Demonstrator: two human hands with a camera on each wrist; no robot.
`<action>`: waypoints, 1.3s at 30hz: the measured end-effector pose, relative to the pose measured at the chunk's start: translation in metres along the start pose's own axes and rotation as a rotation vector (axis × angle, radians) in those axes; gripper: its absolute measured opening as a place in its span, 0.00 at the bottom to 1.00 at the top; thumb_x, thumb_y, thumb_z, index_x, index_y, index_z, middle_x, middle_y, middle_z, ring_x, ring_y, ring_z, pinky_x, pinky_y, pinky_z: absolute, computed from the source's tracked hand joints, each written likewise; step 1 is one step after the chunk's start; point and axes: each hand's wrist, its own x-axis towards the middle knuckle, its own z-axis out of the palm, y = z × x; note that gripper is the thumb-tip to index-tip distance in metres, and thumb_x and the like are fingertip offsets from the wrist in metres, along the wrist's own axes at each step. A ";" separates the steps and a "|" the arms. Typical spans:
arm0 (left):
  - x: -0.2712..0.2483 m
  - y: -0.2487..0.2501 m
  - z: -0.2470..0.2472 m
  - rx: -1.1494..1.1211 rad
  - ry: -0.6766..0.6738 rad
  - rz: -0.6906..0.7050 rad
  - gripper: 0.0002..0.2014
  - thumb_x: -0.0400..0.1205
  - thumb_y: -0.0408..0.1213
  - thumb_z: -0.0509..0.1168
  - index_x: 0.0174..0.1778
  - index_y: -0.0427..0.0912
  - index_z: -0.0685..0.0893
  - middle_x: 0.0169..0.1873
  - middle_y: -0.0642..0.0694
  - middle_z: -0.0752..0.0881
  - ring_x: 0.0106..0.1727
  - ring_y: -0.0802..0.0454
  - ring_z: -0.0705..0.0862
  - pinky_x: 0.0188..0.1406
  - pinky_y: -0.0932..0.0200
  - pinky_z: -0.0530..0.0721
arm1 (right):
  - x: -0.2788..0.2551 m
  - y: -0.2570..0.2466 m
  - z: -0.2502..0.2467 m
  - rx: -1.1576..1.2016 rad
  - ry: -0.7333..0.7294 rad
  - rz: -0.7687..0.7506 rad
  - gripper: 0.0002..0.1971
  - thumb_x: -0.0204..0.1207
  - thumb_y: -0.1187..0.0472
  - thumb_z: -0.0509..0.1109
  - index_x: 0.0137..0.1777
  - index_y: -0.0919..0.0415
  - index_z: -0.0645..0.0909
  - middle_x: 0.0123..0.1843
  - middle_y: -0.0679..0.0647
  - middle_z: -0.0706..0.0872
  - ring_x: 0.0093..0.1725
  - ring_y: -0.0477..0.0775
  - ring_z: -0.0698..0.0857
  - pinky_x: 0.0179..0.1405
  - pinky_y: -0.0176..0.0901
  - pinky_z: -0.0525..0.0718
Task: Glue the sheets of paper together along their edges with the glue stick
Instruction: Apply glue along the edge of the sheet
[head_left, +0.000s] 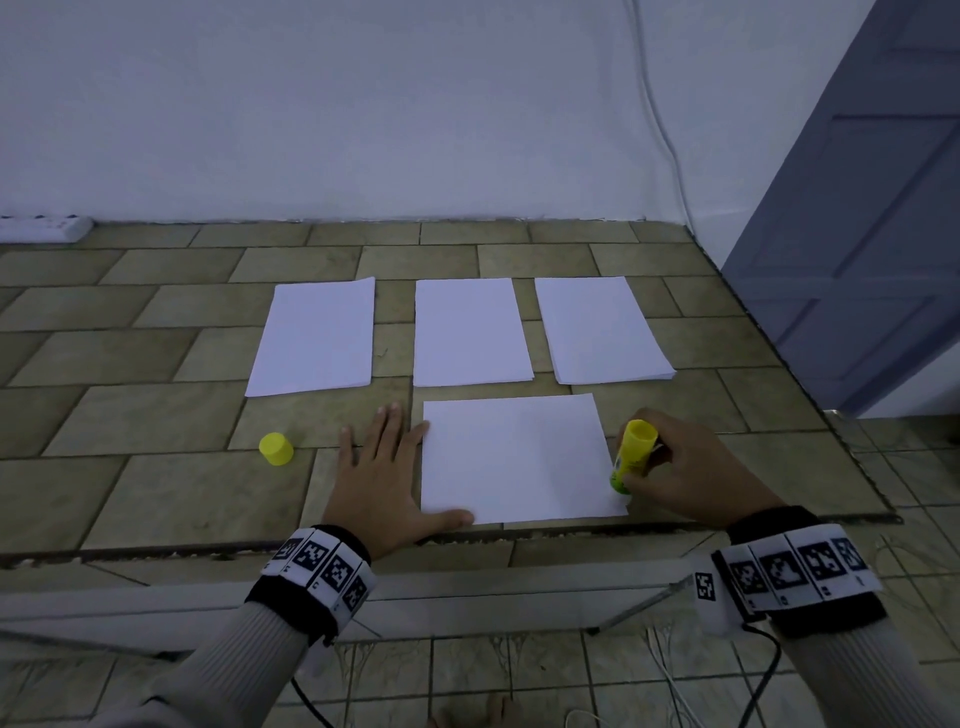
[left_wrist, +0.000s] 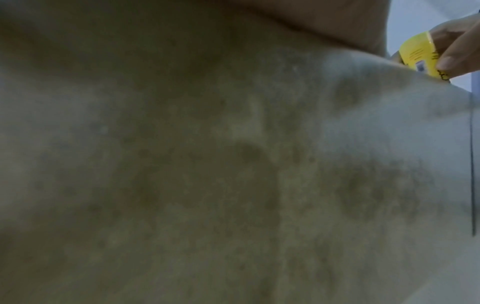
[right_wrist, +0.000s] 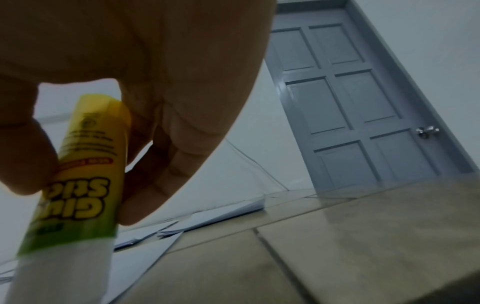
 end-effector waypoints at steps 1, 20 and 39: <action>0.000 0.000 0.000 -0.003 0.001 0.000 0.68 0.54 0.91 0.35 0.86 0.50 0.48 0.86 0.42 0.41 0.86 0.47 0.36 0.81 0.32 0.38 | 0.001 -0.004 0.001 -0.004 0.007 -0.009 0.11 0.64 0.61 0.77 0.38 0.47 0.78 0.38 0.47 0.86 0.38 0.50 0.86 0.40 0.58 0.86; 0.001 0.000 0.002 -0.055 0.050 0.053 0.69 0.55 0.89 0.26 0.86 0.46 0.56 0.86 0.40 0.46 0.86 0.43 0.41 0.80 0.28 0.39 | 0.061 -0.094 0.108 0.028 -0.334 -0.272 0.16 0.71 0.61 0.77 0.56 0.55 0.77 0.51 0.55 0.86 0.47 0.53 0.85 0.49 0.54 0.87; 0.002 -0.003 0.004 -0.027 0.022 0.011 0.66 0.57 0.90 0.40 0.86 0.50 0.51 0.86 0.43 0.41 0.86 0.47 0.36 0.80 0.29 0.36 | 0.149 -0.084 0.097 -0.111 -0.220 -0.092 0.15 0.70 0.66 0.76 0.54 0.64 0.75 0.50 0.61 0.87 0.50 0.62 0.85 0.53 0.57 0.83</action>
